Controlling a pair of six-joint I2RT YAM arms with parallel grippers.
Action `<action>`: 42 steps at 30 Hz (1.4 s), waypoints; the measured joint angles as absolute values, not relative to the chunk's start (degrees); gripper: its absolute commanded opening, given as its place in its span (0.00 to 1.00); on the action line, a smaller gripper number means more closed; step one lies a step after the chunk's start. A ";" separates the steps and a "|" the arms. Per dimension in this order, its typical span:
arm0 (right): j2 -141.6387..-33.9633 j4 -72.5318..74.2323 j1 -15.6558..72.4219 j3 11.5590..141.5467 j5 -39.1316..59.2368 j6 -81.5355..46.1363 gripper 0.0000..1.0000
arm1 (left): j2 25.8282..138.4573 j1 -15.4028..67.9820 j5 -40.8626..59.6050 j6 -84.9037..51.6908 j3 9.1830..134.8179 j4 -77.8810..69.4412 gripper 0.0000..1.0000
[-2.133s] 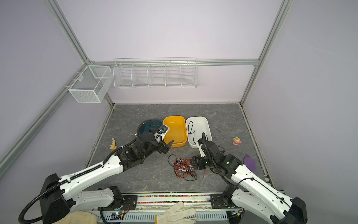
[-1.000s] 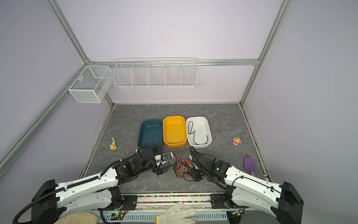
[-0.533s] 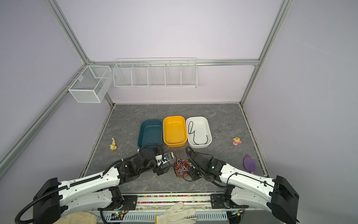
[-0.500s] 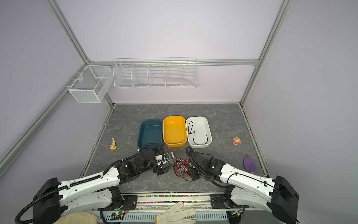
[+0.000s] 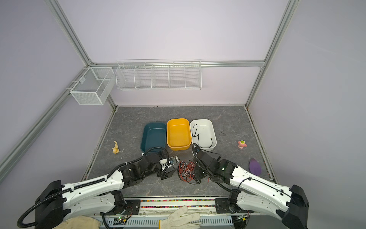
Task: Untangle the cables
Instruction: 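Grasp another cable in the pile with the right gripper, then lift the black cable high with the right gripper, pulling it from the pile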
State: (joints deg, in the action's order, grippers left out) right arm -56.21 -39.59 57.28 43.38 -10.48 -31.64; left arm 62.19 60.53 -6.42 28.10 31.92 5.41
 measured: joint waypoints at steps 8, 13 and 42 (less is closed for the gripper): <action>-55.24 -43.66 57.28 52.77 -13.54 -30.26 0.07 | 62.28 60.84 -6.39 28.12 31.92 5.43 0.99; -55.55 -46.87 57.28 58.52 -15.22 -28.86 0.07 | 62.41 60.90 -6.42 28.14 31.94 5.43 0.99; -67.05 -54.87 57.28 89.49 -17.04 -20.62 0.07 | 63.11 61.47 -6.44 29.19 32.05 6.11 0.99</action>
State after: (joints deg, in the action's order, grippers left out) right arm -67.05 -54.87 57.28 89.49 -17.04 -20.62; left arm 63.11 61.47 -6.44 29.19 32.05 6.11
